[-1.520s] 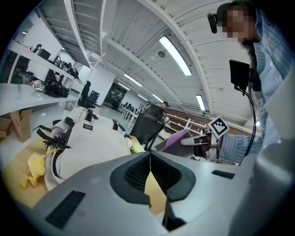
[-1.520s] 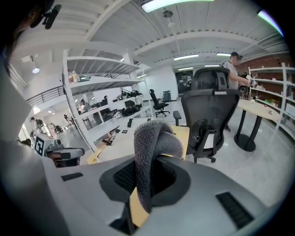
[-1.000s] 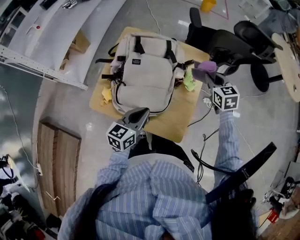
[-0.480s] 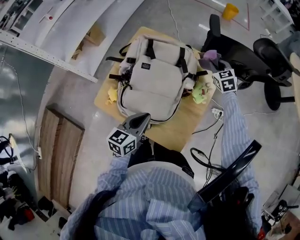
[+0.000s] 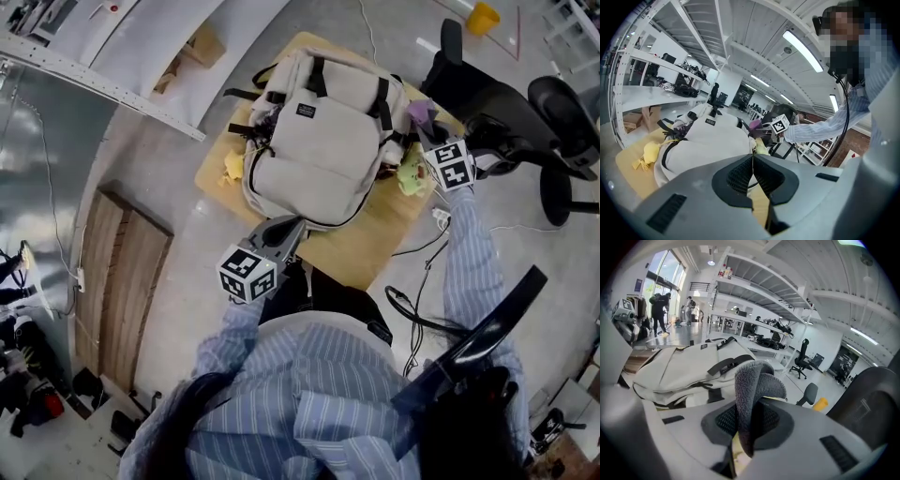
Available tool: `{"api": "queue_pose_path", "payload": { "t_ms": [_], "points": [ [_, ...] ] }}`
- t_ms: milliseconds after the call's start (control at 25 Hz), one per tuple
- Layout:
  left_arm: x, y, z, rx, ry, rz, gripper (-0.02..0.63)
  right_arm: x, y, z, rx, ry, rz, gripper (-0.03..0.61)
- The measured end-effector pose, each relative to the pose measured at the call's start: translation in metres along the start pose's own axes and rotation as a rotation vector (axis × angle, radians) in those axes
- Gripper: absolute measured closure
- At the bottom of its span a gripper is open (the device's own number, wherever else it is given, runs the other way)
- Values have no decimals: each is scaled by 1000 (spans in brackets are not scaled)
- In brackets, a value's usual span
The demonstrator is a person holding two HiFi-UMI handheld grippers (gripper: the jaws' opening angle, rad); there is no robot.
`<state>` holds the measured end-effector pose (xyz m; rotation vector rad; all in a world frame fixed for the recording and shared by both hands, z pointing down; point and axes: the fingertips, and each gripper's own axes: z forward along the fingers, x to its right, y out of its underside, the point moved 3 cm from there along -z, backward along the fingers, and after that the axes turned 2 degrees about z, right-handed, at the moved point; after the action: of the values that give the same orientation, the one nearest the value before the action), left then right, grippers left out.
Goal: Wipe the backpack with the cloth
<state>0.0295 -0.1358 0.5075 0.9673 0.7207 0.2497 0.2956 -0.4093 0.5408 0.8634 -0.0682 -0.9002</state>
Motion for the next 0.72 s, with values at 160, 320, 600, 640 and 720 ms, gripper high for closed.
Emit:
{"api": "queue_pose_path", "payload": {
  "t_ms": [160, 320, 600, 640, 720],
  "points": [
    [0, 4, -8, 1, 8, -3, 607, -30, 7, -18, -1, -15, -2, 537],
    [0, 9, -12, -2, 29, 3, 607, -60, 12, -39, 13, -20, 12, 537],
    [0, 10, -25, -16, 91, 37, 607, -121, 19, -70, 9, -34, 57, 537],
    [-1, 11, -27, -19, 98, 41, 607, -130, 21, -73, 6, -39, 74, 537],
    [-3, 12, -33, -24, 111, 47, 607, -150, 26, -78, -8, -47, 114, 537]
  ]
}}
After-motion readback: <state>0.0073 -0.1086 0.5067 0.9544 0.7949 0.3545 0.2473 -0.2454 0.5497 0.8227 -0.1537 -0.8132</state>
